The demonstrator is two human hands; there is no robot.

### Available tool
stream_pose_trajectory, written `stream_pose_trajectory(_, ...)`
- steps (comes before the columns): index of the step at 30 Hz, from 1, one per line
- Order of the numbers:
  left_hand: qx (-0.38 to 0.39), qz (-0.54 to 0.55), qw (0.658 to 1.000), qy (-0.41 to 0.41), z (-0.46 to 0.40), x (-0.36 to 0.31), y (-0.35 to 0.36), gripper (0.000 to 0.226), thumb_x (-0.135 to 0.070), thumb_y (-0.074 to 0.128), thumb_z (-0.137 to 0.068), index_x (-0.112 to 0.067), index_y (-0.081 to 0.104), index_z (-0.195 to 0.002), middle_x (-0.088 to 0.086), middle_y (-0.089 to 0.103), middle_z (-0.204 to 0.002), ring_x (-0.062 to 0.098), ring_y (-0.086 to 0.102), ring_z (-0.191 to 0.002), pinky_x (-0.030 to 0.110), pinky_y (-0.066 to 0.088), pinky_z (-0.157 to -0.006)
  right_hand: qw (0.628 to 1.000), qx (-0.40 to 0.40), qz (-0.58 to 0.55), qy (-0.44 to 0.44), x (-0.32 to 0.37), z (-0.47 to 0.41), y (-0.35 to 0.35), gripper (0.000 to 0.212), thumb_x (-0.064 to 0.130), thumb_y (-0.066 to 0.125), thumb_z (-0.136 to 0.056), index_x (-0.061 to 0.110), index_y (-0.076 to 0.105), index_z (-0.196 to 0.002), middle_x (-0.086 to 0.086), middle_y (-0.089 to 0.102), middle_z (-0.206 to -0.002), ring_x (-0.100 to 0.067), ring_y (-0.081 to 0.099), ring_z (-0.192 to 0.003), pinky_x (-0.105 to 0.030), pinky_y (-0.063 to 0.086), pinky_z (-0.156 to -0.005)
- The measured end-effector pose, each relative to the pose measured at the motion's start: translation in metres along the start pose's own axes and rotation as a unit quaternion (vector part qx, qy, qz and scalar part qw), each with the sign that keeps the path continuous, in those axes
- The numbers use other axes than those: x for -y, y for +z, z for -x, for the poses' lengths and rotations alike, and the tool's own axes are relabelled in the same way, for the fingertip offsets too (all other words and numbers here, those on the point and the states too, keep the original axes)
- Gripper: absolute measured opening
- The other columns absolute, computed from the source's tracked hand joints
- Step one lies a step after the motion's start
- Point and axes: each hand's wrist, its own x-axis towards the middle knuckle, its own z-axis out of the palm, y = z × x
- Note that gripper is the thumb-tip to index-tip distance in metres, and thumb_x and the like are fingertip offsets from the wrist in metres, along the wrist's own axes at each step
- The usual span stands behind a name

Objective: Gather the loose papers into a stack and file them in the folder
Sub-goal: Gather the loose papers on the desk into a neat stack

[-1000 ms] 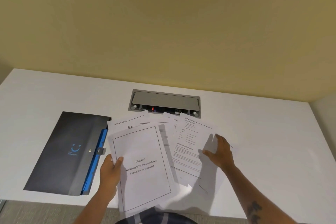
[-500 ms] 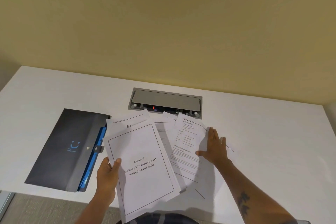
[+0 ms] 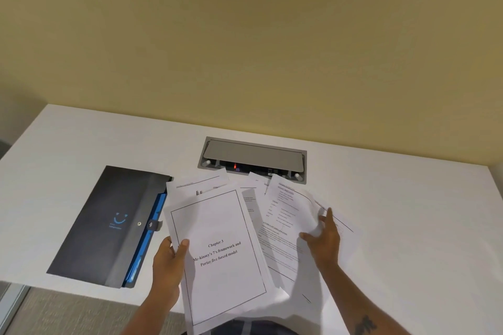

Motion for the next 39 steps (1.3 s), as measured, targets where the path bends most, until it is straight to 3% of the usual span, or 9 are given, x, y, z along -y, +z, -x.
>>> stream_pose_trajectory(4, 0.012, 0.01, 1.0, -0.005, 0.001, -0.007, -0.003, 0.027, -0.028, 0.06, -0.1, -0.018, 0.054, -0.125, 0.008, 0.072, -0.109, 0.03, 0.071, -0.093, 0.036, 0.058, -0.064, 0.992, -0.027, -0.103, 0.062, 0.003, 0.011, -0.004, 0.111, 0.003, 0.096, -0.067, 0.014, 0.036, -0.159, -0.012, 0.055, -0.152, -0.034, 0.052, -0.141, -0.054, 0.045, -0.116)
stream_pose_trajectory(8, 0.016, 0.018, 1.0, 0.005, 0.0, -0.014, -0.005, 0.028, -0.027, 0.059, -0.101, -0.018, 0.054, -0.127, 0.009, 0.072, -0.111, 0.031, 0.072, -0.096, 0.037, 0.058, -0.065, 0.992, -0.049, -0.103, 0.058, 0.007, 0.022, -0.014, 0.046, 0.008, 0.089, -0.077, 0.015, 0.069, -0.117, -0.005, 0.076, -0.101, -0.035, 0.073, -0.099, -0.05, 0.064, -0.087)
stream_pose_trajectory(11, 0.022, 0.027, 0.999, 0.008, -0.002, -0.019, -0.006, 0.029, -0.027, 0.06, -0.101, -0.02, 0.055, -0.128, 0.008, 0.072, -0.115, 0.031, 0.072, -0.099, 0.043, 0.061, -0.073, 0.993, -0.03, -0.107, 0.044, 0.01, 0.028, -0.017, 0.023, 0.012, 0.083, -0.085, 0.018, 0.068, -0.102, -0.003, 0.075, -0.096, -0.033, 0.074, -0.096, -0.049, 0.063, -0.084)
stream_pose_trajectory(14, 0.04, 0.043, 0.998, 0.002, -0.003, -0.026, -0.006, 0.028, -0.027, 0.06, -0.1, -0.025, 0.056, -0.128, 0.003, 0.073, -0.115, 0.029, 0.072, -0.101, 0.054, 0.059, -0.089, 0.989, -0.004, -0.145, 0.031, 0.019, 0.034, -0.02, 0.02, 0.013, 0.072, -0.095, 0.016, 0.067, -0.115, 0.0, 0.073, -0.104, -0.03, 0.071, -0.102, -0.045, 0.061, -0.089)
stream_pose_trajectory(21, 0.084, 0.037, 0.996, -0.001, -0.003, -0.039, -0.007, 0.024, -0.029, 0.057, -0.103, -0.027, 0.059, -0.126, -0.002, 0.076, -0.115, 0.023, 0.073, -0.107, 0.049, 0.059, -0.095, 0.975, 0.066, -0.211, 0.021, 0.039, 0.041, -0.02, 0.038, 0.021, 0.066, -0.101, 0.017, 0.064, -0.138, 0.002, 0.072, -0.129, -0.023, 0.068, -0.118, -0.048, 0.054, -0.107)
stream_pose_trajectory(26, 0.112, -0.024, 0.993, 0.002, -0.001, -0.048, -0.005, 0.027, -0.035, 0.056, -0.102, -0.022, 0.055, -0.126, -0.004, 0.069, -0.119, 0.026, 0.065, -0.118, 0.044, 0.054, -0.1, 0.949, 0.174, -0.26, 0.025, 0.065, 0.059, -0.009, 0.026, 0.017, 0.067, -0.101, 0.021, 0.073, -0.126, 0.003, 0.079, -0.12, -0.021, 0.074, -0.113, -0.048, 0.056, -0.104)
stream_pose_trajectory(30, 0.119, -0.047, 0.992, -0.017, 0.009, -0.056, 0.003, 0.014, -0.027, 0.052, -0.105, -0.018, 0.05, -0.115, -0.013, 0.059, -0.1, 0.017, 0.058, -0.104, 0.038, 0.044, -0.093, 0.938, 0.248, -0.243, 0.013, 0.077, 0.07, 0.0, 0.025, 0.015, 0.063, -0.103, 0.016, 0.073, -0.126, 0.0, 0.078, -0.122, -0.019, 0.073, -0.117, -0.049, 0.051, -0.11)
stream_pose_trajectory(35, 0.161, -0.037, 0.985, -0.056, 0.014, -0.053, 0.002, 0.03, -0.03, 0.057, -0.103, -0.015, 0.052, -0.128, -0.003, 0.059, -0.124, 0.021, 0.05, -0.121, 0.047, 0.039, -0.109, 0.921, 0.32, -0.223, 0.021, 0.087, 0.083, 0.01, 0.023, 0.021, 0.067, -0.101, 0.017, 0.076, -0.122, -0.009, 0.078, -0.121, -0.029, 0.074, -0.115, -0.056, 0.054, -0.106)
stream_pose_trajectory(39, 0.19, -0.038, 0.979, -0.069, 0.015, -0.049, 0.001, 0.037, -0.033, 0.064, -0.099, -0.008, 0.056, -0.124, 0.0, 0.058, -0.126, 0.02, 0.05, -0.121, 0.038, 0.036, -0.101, 0.9, 0.379, -0.212, 0.044, 0.091, 0.092, 0.013, 0.025, 0.011, 0.067, -0.099, 0.018, 0.076, -0.121, -0.012, 0.078, -0.12, -0.034, 0.073, -0.114, -0.059, 0.054, -0.104)
